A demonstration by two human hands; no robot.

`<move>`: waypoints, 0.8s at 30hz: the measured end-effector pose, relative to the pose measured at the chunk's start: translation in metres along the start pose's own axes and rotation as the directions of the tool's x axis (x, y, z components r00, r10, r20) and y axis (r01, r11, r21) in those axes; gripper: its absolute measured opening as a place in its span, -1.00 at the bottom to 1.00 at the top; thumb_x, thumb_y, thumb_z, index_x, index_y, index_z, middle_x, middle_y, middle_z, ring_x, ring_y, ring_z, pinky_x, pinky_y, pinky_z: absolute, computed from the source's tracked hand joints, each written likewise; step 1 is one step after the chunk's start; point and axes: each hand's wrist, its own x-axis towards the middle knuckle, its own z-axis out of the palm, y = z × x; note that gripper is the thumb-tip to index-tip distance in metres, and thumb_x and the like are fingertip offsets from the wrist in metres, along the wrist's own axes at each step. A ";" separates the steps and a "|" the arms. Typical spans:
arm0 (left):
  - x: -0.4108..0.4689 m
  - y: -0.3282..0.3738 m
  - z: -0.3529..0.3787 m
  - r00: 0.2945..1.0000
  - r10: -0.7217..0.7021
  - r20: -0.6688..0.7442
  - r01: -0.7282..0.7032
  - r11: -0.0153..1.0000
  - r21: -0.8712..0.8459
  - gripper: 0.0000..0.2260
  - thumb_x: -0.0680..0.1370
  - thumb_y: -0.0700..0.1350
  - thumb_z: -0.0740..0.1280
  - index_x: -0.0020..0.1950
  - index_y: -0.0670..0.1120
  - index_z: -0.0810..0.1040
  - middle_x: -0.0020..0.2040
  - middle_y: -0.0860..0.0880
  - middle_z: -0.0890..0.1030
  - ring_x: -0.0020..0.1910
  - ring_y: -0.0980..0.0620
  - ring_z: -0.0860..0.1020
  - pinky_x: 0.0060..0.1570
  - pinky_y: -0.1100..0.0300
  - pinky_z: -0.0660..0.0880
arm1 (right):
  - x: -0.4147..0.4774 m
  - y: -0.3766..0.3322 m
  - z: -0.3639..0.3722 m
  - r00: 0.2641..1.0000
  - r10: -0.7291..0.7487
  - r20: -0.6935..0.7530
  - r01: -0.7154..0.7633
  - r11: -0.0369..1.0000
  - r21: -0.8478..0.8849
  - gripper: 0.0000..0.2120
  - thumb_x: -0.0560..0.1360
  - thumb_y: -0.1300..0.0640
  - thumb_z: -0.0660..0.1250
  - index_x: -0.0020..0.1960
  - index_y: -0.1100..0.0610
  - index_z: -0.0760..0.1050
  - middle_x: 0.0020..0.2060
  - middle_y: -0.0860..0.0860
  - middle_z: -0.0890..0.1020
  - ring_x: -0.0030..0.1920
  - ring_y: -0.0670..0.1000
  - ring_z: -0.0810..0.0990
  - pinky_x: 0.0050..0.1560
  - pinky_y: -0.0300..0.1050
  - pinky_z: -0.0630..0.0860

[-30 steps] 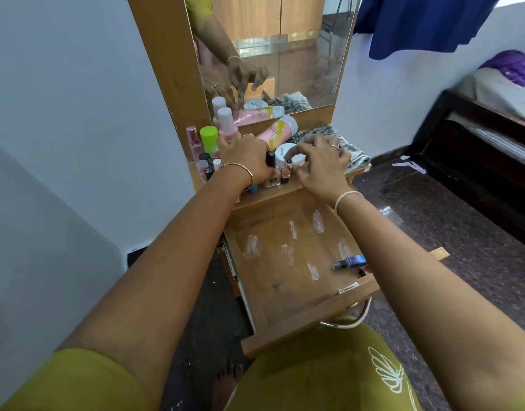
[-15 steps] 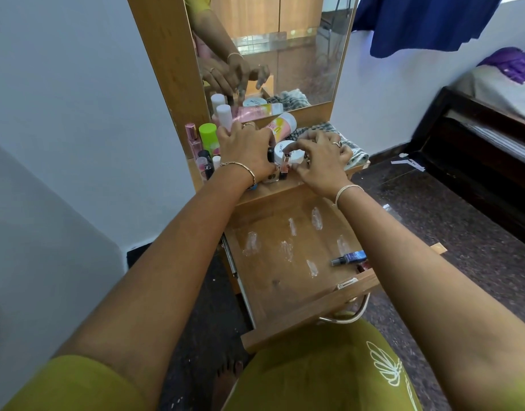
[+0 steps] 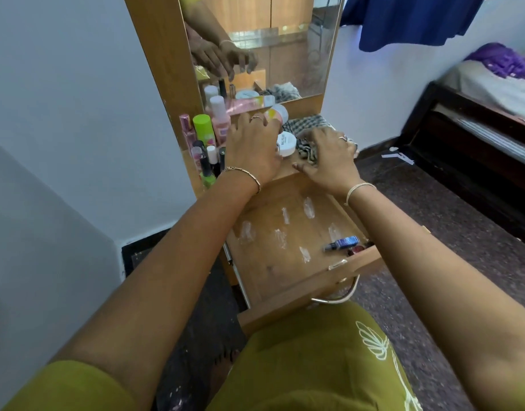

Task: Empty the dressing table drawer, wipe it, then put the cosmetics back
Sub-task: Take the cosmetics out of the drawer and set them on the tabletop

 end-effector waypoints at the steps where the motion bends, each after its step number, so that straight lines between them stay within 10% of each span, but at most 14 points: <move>1: -0.006 0.005 0.003 1.000 0.017 -0.016 -0.018 0.999 -0.051 -0.66 0.46 -0.03 0.35 0.21 -0.05 0.47 0.16 -0.13 0.52 0.19 -0.19 0.41 0.03 -0.03 0.38 | -0.006 0.007 -0.001 1.000 -0.010 -0.010 0.011 1.000 0.024 -0.54 0.41 0.00 0.44 0.25 0.04 0.40 0.18 0.05 0.48 0.21 0.10 0.46 0.21 0.12 0.34; 5: -0.032 0.027 0.025 0.997 0.046 0.063 -0.029 0.968 -0.249 -0.78 0.46 -0.02 0.35 0.08 -0.03 0.52 0.06 -0.07 0.58 0.11 -0.11 0.50 -0.03 0.03 0.46 | -0.034 0.041 -0.006 0.989 0.010 0.149 -0.027 0.994 0.109 -0.74 0.36 0.13 0.48 0.00 0.08 0.49 -0.11 0.00 0.57 -0.14 0.00 0.51 0.00 0.04 0.51; 13: -0.077 0.059 0.100 0.869 0.085 0.487 0.081 0.947 -0.312 -0.85 0.41 -0.02 0.41 -0.04 0.09 0.56 -0.02 0.03 0.58 0.01 0.00 0.55 -0.17 0.18 0.41 | -0.071 0.072 0.003 0.790 0.085 0.607 0.050 0.978 -0.201 -0.78 0.31 0.15 0.52 -0.04 0.07 0.64 -0.10 -0.02 0.67 -0.06 0.01 0.61 -0.03 -0.16 0.53; 24: -0.089 0.062 0.128 0.831 0.058 0.553 0.186 0.908 -0.375 -0.69 0.36 -0.09 0.45 0.09 0.05 0.56 0.01 0.05 0.60 0.06 0.00 0.55 0.05 0.06 0.51 | -0.077 0.072 0.039 0.733 0.070 0.676 0.145 0.956 -0.256 -0.86 0.36 0.10 0.47 -0.09 0.04 0.61 -0.12 0.04 0.64 -0.10 0.11 0.62 -0.21 -0.19 0.39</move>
